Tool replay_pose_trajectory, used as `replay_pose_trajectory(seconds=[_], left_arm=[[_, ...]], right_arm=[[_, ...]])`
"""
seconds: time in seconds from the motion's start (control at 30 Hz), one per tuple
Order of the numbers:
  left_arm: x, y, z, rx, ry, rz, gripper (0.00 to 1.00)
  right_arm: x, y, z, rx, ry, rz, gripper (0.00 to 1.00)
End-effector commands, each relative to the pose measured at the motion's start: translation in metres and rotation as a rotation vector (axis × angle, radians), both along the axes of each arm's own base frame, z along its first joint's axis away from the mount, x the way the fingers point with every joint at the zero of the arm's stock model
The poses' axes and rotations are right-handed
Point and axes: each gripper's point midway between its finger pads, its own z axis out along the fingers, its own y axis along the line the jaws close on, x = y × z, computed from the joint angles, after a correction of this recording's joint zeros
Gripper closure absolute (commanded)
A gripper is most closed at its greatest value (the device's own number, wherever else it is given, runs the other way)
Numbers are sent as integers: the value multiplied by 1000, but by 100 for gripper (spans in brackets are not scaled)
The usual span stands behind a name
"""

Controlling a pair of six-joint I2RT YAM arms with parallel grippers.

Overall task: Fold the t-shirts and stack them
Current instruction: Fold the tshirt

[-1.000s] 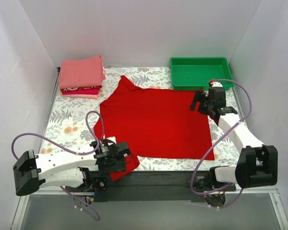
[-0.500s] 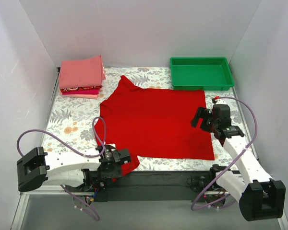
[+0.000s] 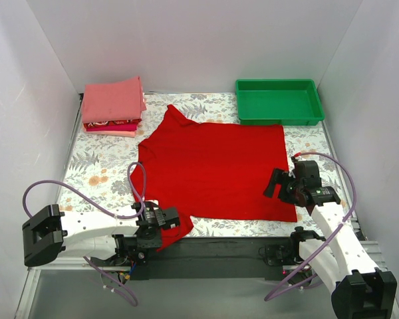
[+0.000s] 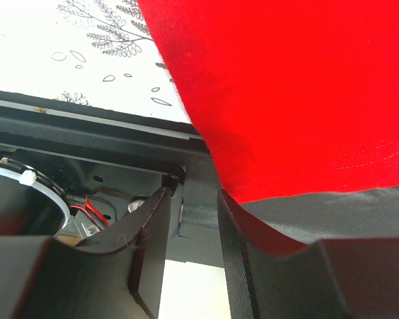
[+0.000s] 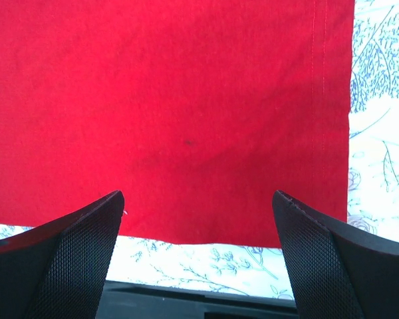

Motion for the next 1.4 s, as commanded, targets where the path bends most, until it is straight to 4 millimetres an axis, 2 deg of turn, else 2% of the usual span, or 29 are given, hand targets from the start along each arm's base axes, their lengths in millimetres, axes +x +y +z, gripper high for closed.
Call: replay_pose_trajectory(seconds=[0.0,0.13,0.23,0.47,0.67,0.87,0.97,1.1,1.13,1.23,1.37], left_arm=[[13,-56,9,-206,-43,167,67],[16,-70,31,-277,-46,152,65],[15,-73,37,-282,-39,151,63],[4,-45,16,-124,10,208,62],[0,-39,1,-110,18,242,57],[-2,-33,-14,-80,25,248,57],[-1,-37,-18,-108,22,247,61],[4,-33,-19,-91,-13,266,76],[6,-34,-18,-97,-21,266,85],[11,-37,-15,-123,-53,266,100],[24,-44,-6,-171,-115,250,100]], right_arm=[[-2,1,2,8,21,2,2],[2,-2,8,-18,8,7,2],[4,-6,10,-41,-1,9,2],[-1,-10,-1,-63,23,7,2],[-8,-5,-2,-31,27,10,2],[-13,1,4,21,13,-7,2],[-17,7,3,65,30,-21,2],[-21,5,0,79,44,-73,2],[-21,4,0,79,44,-92,2],[-24,2,2,93,49,-137,2],[-36,1,-2,97,100,-178,2]])
